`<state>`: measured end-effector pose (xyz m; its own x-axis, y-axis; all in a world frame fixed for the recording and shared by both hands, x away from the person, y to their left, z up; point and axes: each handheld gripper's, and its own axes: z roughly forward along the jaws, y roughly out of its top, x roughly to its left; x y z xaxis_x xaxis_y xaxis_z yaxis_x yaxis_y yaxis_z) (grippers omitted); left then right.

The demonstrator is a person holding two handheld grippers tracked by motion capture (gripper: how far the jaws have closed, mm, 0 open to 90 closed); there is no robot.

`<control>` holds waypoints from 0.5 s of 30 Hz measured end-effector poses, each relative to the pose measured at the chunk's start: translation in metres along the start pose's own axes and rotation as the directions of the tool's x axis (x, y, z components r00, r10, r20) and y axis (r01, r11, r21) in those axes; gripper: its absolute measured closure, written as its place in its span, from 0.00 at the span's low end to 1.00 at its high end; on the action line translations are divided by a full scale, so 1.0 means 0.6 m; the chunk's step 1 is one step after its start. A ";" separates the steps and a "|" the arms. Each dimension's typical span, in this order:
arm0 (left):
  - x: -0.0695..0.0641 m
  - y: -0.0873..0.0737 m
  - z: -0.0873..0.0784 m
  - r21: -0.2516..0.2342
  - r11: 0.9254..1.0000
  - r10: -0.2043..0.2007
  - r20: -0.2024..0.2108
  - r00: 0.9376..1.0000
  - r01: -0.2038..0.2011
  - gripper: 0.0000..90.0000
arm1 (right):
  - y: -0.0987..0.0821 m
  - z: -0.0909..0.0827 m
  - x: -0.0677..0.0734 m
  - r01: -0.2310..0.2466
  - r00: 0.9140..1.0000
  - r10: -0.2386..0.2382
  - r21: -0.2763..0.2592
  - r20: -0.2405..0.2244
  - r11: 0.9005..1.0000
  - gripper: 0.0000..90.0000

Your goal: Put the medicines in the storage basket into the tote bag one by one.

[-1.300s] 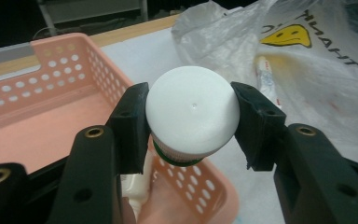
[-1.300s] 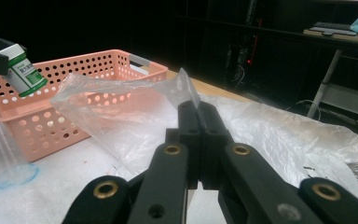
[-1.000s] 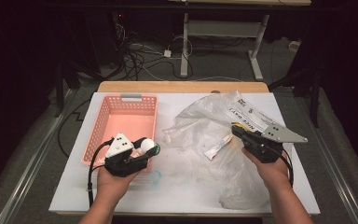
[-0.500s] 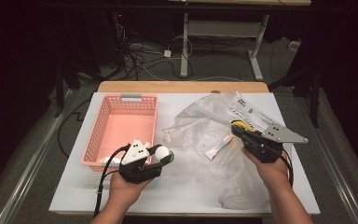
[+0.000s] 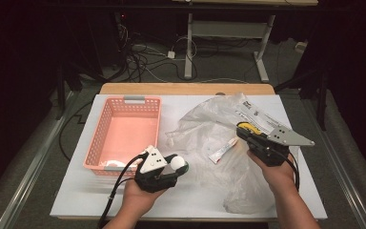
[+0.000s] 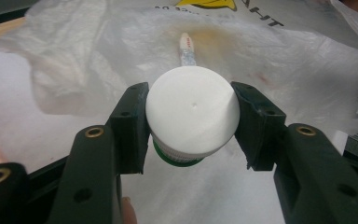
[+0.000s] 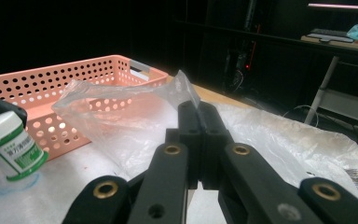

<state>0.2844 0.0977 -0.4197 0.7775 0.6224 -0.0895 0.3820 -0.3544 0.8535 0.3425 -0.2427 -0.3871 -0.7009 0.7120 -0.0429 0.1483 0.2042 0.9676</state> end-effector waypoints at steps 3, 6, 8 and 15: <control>-0.005 0.008 0.016 0.003 1.000 0.016 0.009 1.000 -0.016 0.54 | 0.000 0.001 0.000 0.001 1.000 -0.001 0.000 0.001 1.000 1.00; -0.011 0.017 0.037 0.004 0.999 0.032 0.017 0.999 -0.032 0.54 | 0.000 0.002 0.000 0.002 1.000 -0.002 0.000 0.001 1.000 1.00; -0.014 0.022 0.048 0.004 0.999 0.034 0.022 0.999 -0.034 0.54 | 0.000 0.002 0.001 0.003 1.000 -0.003 -0.001 0.001 1.000 1.00; -0.023 0.044 0.092 -0.008 1.000 0.028 0.050 0.998 -0.027 0.54 | 0.000 0.003 0.001 -0.005 1.000 0.005 -0.005 0.000 1.000 1.00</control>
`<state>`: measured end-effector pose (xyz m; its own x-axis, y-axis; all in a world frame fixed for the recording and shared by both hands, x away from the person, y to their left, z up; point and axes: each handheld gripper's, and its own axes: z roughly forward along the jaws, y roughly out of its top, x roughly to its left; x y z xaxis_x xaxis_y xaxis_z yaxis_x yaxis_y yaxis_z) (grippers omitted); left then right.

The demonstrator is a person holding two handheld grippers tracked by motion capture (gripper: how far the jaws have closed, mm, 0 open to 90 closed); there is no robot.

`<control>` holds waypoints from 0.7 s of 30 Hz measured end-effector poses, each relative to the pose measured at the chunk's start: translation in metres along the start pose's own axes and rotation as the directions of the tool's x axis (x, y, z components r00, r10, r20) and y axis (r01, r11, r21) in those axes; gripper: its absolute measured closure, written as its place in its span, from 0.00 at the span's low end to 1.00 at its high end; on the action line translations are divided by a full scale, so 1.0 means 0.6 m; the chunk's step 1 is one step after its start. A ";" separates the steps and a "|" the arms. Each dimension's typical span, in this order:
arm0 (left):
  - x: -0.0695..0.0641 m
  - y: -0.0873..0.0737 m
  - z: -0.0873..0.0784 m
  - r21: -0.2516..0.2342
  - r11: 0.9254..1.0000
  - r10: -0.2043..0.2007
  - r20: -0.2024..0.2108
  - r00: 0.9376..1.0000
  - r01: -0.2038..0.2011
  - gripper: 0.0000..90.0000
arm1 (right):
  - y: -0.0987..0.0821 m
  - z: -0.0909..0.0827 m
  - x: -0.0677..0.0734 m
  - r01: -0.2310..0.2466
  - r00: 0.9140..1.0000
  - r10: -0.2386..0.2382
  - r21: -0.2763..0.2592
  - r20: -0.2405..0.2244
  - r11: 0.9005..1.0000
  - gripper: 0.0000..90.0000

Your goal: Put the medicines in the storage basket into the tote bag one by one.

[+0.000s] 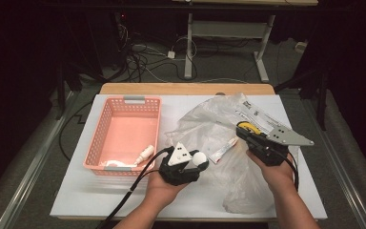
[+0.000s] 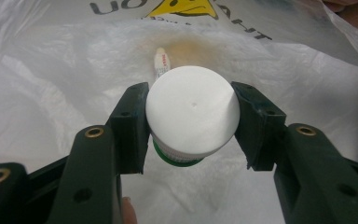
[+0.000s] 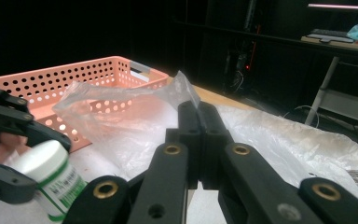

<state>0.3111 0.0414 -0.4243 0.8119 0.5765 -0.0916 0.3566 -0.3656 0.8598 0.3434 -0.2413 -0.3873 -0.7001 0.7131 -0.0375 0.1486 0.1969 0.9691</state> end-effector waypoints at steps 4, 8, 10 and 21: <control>-0.003 0.011 0.023 0.000 1.000 0.011 0.000 1.000 -0.011 0.54 | 0.001 0.000 -0.001 -0.002 1.000 0.002 -0.003 0.000 1.000 1.00; -0.005 0.022 0.047 -0.001 1.000 0.016 0.005 1.000 -0.016 0.54 | 0.001 0.001 -0.002 -0.001 1.000 0.001 -0.005 0.000 1.000 1.00; -0.006 0.026 0.057 0.001 1.000 0.022 0.006 1.000 -0.022 0.54 | 0.001 0.001 -0.002 -0.003 1.000 0.003 -0.007 -0.001 1.000 1.00; -0.012 0.035 0.134 0.020 0.999 0.030 0.001 1.000 -0.030 0.54 | 0.002 0.000 -0.003 -0.006 1.000 0.006 -0.011 -0.001 1.000 1.00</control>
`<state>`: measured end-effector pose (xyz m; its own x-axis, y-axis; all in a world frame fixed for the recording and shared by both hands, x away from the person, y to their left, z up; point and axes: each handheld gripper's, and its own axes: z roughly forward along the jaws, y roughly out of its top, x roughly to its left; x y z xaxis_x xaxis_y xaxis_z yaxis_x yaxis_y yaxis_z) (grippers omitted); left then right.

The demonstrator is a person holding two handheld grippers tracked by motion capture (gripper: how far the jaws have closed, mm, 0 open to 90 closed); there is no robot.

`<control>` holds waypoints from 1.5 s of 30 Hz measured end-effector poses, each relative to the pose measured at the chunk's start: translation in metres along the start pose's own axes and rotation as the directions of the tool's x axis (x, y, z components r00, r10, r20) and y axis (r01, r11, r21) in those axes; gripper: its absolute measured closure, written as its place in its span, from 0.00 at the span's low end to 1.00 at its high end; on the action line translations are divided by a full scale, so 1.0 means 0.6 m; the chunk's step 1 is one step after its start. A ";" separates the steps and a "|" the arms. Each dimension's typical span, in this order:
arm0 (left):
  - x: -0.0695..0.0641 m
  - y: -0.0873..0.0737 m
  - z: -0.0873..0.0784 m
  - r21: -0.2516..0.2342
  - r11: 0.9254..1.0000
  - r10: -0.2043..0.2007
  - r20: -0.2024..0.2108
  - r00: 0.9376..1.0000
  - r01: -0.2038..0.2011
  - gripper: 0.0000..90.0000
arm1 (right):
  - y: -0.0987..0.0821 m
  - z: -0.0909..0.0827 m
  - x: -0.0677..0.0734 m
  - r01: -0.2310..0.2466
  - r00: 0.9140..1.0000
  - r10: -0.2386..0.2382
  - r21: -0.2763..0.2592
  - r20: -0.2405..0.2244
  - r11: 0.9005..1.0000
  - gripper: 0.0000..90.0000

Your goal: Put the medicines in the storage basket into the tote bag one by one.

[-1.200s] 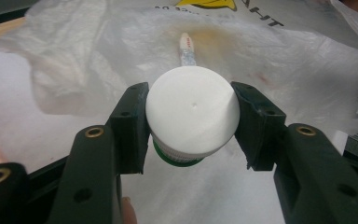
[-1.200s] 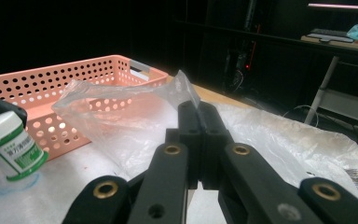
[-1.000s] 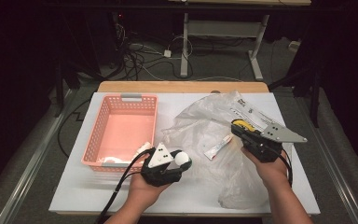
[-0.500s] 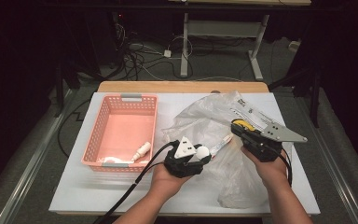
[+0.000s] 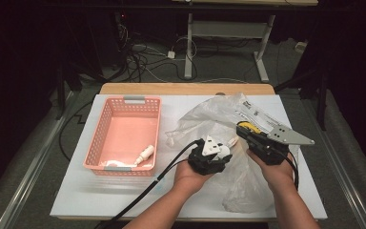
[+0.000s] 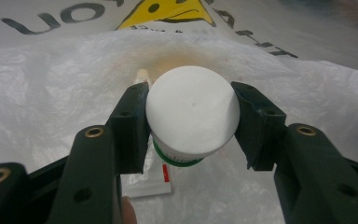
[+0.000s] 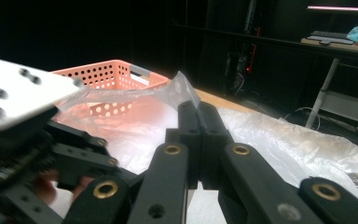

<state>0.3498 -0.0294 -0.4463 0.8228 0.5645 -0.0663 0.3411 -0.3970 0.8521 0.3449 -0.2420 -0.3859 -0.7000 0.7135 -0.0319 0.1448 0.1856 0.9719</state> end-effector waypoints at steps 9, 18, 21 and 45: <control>0.001 0.000 0.042 0.006 1.000 -0.011 0.002 1.000 0.011 0.54 | 0.000 0.001 0.000 -0.001 1.000 0.001 0.000 0.000 1.000 1.00; 0.003 -0.012 0.081 0.021 0.999 -0.048 0.025 0.999 0.048 0.54 | -0.003 0.001 -0.003 -0.007 1.000 0.007 0.004 0.002 1.000 1.00; 0.004 -0.010 0.086 0.015 0.999 -0.051 0.022 0.998 0.050 0.54 | -0.002 0.000 -0.003 -0.007 1.000 0.007 0.004 0.001 1.000 1.00; -0.012 -0.023 0.040 0.026 0.999 -0.029 0.062 0.998 0.027 0.41 | -0.004 0.000 -0.004 -0.008 1.000 0.008 0.008 0.002 1.000 1.00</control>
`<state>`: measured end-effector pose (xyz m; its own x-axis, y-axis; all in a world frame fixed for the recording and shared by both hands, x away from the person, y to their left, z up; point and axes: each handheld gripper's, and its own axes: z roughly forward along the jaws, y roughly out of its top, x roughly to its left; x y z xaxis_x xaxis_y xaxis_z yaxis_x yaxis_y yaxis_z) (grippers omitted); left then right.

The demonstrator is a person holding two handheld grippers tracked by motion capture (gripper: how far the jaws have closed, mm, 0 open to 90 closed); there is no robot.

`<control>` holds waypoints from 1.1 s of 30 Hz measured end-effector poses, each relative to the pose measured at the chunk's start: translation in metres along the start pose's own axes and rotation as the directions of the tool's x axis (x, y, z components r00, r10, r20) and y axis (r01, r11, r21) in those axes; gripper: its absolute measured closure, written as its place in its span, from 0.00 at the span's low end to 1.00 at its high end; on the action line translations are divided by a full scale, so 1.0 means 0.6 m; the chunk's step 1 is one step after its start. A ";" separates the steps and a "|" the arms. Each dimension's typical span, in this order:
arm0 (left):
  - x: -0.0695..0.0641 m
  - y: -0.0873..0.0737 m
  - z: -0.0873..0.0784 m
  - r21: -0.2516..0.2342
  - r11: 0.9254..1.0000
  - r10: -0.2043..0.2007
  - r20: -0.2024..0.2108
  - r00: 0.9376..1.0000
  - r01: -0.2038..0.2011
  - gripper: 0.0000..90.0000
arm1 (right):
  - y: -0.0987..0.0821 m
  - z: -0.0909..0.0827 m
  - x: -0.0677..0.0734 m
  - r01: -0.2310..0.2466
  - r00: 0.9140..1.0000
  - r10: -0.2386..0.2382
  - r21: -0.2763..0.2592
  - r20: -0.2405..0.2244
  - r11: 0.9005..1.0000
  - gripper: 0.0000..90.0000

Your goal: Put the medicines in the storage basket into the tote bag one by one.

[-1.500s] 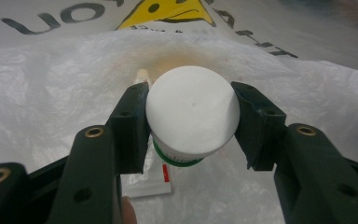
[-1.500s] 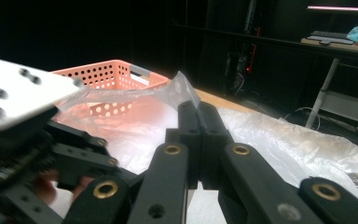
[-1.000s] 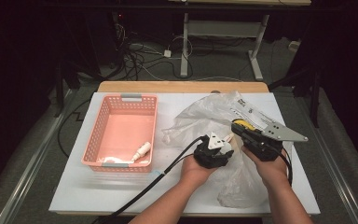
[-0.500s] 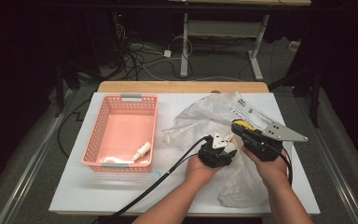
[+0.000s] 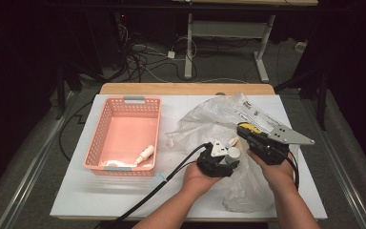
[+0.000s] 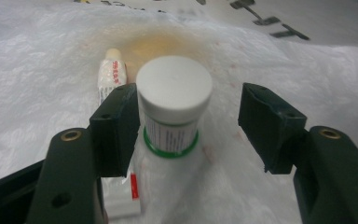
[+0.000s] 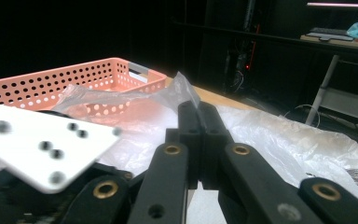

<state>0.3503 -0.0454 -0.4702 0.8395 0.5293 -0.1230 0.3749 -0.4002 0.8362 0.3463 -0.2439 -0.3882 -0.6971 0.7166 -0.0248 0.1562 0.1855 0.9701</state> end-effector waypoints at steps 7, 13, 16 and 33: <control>-0.009 -0.021 -0.045 -0.006 1.000 0.008 0.035 0.999 -0.008 0.35 | -0.002 0.001 0.001 0.003 1.000 -0.003 0.006 -0.001 1.000 1.00; -0.017 -0.034 -0.087 -0.008 1.000 0.018 0.059 0.998 -0.018 0.27 | -0.002 0.002 0.003 0.002 1.000 -0.002 0.008 0.001 1.000 1.00; -0.020 -0.039 -0.111 -0.019 1.000 0.024 0.056 0.998 -0.023 0.24 | -0.003 0.003 0.002 0.002 1.000 -0.002 0.014 -0.003 1.000 1.00; 0.019 -0.077 -0.247 -0.040 0.997 -0.061 -0.036 0.998 0.059 0.00 | -0.002 0.000 0.002 -0.001 1.000 0.001 0.008 0.002 1.000 1.00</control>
<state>0.2843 0.0900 -0.4308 0.8006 0.5790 -0.1544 0.4081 -0.3382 0.8480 0.3454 -0.2433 -0.3894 -0.6953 0.7183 -0.0247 0.1626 0.1907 0.9681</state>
